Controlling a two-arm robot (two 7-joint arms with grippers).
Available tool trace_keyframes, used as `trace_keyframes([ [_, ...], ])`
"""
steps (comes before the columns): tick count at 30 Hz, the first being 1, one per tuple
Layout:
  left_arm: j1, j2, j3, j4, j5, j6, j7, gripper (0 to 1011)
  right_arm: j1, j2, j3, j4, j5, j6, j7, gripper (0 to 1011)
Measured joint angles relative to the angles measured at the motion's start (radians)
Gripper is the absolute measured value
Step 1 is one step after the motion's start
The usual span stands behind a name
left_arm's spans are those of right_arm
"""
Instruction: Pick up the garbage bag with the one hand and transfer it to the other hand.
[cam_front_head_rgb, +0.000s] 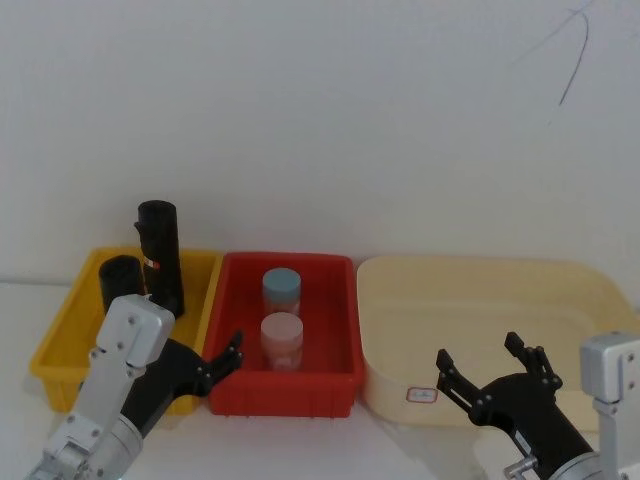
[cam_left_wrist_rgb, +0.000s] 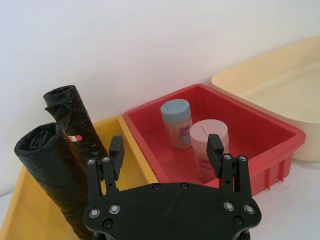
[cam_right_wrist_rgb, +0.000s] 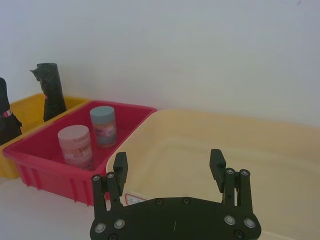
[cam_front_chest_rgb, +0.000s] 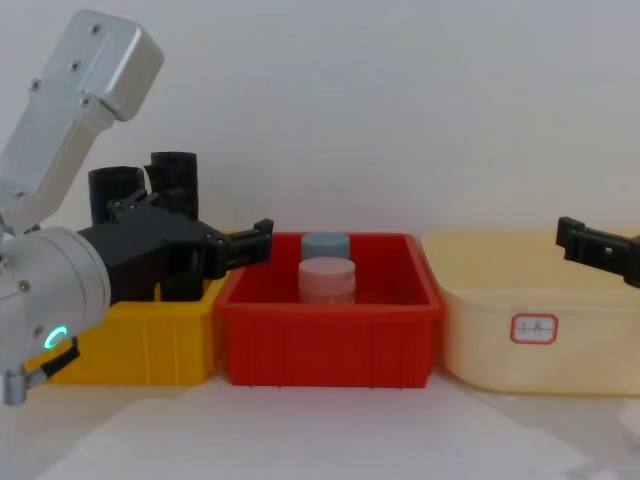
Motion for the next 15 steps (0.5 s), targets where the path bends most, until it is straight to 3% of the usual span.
trace_keyframes([
  [15,0.000,0.000,0.000,0.000,0.000,0.000,0.000,1001,0.000,0.000,0.000,0.000,0.000,0.000,0.000,1000],
])
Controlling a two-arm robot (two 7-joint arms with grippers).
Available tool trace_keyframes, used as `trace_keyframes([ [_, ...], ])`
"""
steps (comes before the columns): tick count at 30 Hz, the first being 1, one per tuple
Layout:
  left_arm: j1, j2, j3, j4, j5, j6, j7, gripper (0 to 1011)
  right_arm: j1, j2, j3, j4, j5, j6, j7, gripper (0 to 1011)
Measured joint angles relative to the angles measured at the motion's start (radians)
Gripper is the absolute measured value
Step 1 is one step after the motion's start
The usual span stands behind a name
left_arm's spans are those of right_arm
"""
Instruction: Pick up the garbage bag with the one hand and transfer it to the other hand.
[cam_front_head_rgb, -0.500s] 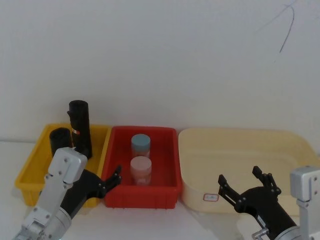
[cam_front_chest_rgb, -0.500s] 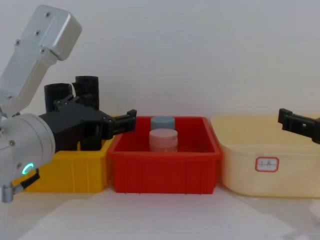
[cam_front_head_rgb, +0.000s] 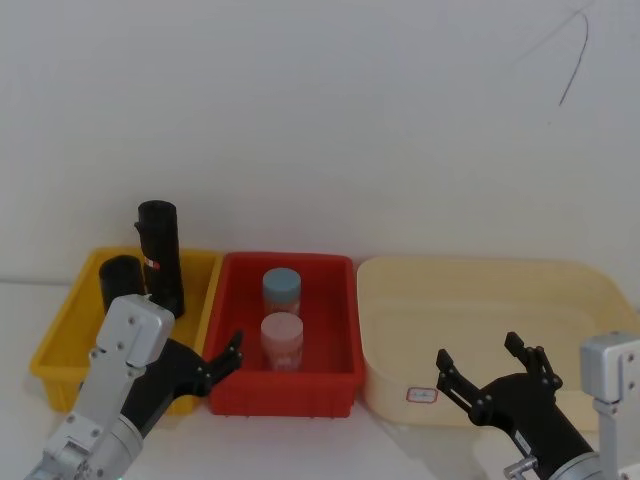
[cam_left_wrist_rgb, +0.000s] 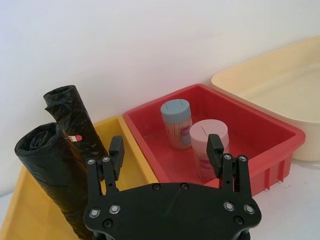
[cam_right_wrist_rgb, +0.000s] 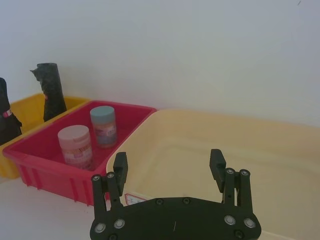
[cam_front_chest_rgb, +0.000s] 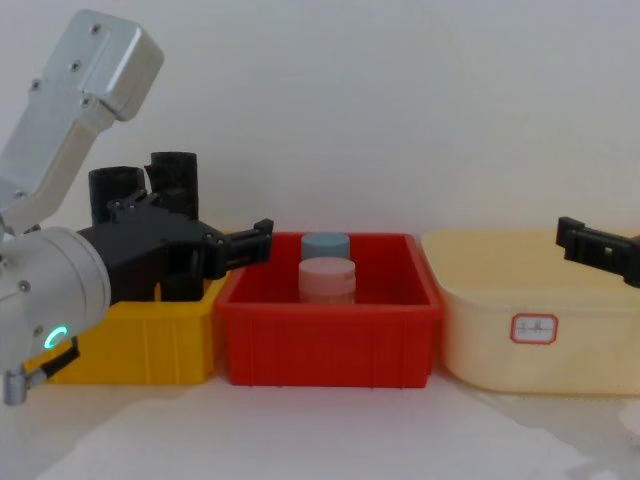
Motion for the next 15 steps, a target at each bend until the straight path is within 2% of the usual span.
trace_keyframes([
  [15,0.000,0.000,0.000,0.000,0.000,0.000,0.000,1001,0.000,0.000,0.000,0.000,0.000,0.000,0.000,1000],
])
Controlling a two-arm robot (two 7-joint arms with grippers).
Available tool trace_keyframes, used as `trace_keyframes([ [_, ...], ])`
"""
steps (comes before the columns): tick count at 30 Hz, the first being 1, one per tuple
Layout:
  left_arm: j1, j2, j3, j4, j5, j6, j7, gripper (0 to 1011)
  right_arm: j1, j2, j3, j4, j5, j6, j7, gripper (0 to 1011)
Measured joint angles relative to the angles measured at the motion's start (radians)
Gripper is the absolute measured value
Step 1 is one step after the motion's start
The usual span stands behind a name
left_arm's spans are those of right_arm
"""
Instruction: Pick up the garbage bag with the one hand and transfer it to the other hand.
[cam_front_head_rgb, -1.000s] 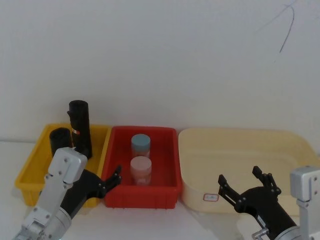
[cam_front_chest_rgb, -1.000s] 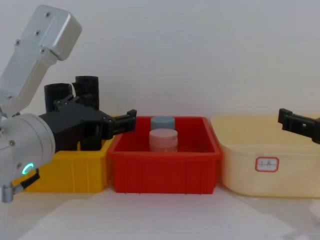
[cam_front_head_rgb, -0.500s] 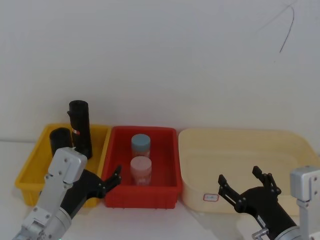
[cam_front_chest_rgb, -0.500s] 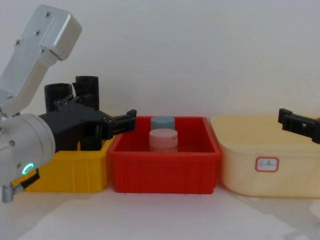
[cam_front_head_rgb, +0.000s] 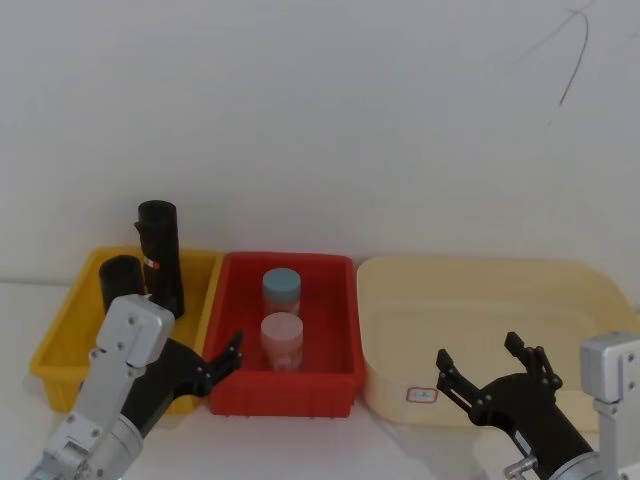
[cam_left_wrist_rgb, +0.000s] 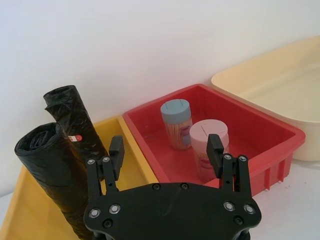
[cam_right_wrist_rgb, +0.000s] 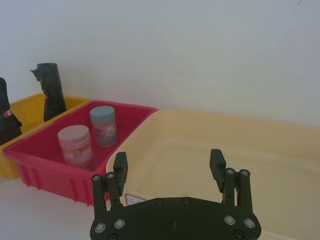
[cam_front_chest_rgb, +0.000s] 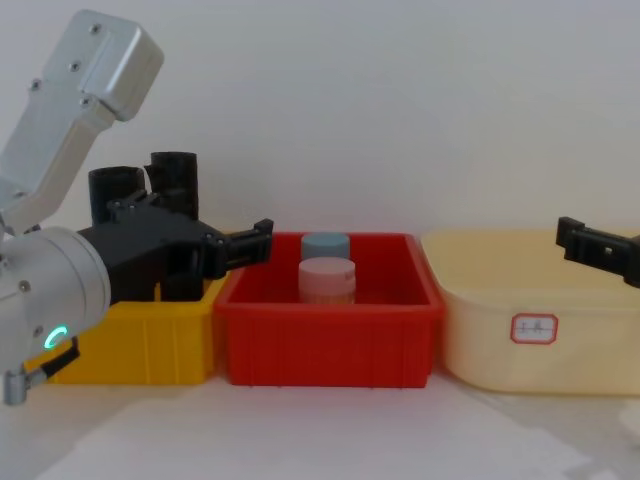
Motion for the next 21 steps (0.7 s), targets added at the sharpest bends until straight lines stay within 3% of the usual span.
trace_keyframes([
  [21,0.000,0.000,0.000,0.000,0.000,0.000,0.000,1001,0.000,0.000,0.000,0.000,0.000,0.000,0.000,1000],
])
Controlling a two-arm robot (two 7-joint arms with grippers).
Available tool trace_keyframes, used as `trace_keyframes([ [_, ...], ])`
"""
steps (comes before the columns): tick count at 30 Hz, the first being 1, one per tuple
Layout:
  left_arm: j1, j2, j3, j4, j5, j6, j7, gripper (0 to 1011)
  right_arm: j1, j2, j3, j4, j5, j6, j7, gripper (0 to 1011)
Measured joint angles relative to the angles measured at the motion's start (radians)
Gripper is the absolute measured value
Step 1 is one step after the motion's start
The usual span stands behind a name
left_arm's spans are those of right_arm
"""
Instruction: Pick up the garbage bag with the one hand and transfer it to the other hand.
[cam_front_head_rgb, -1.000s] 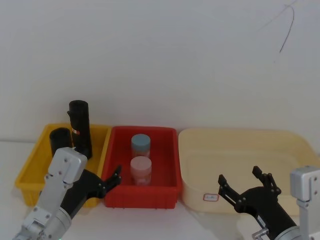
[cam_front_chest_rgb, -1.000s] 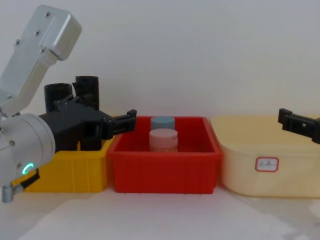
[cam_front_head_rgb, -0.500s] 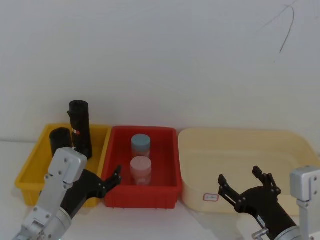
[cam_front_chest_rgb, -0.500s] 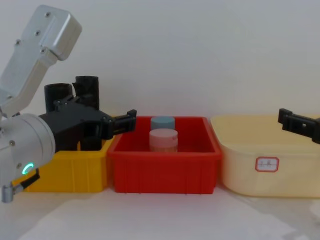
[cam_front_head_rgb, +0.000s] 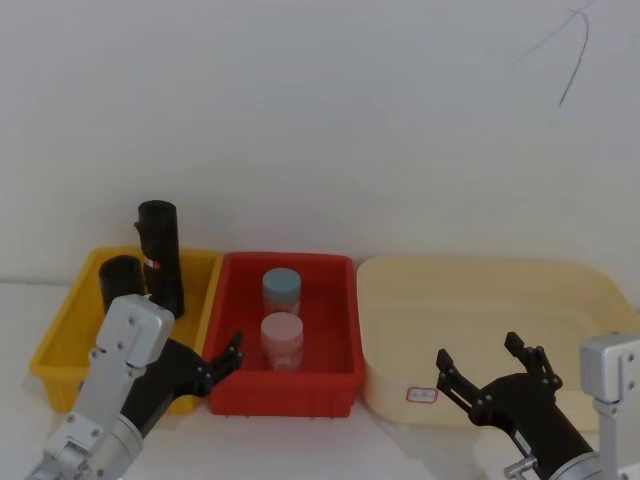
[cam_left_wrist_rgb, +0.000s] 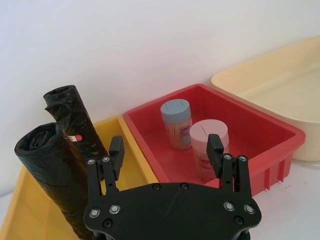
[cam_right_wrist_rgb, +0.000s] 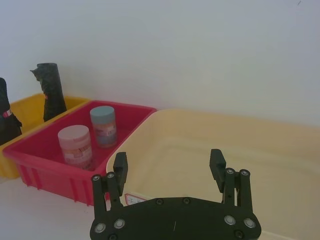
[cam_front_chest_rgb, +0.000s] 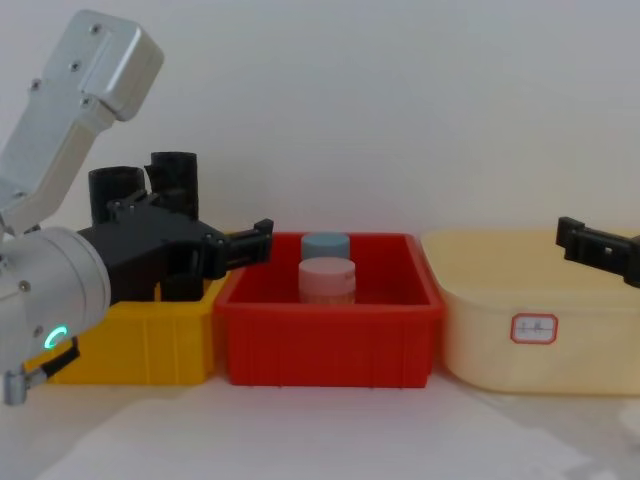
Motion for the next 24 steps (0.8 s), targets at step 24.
trace_keyframes([
  [24,0.000,0.000,0.000,0.000,0.000,0.000,0.000,1001,0.000,0.000,0.000,0.000,0.000,0.000,0.000,1000],
])
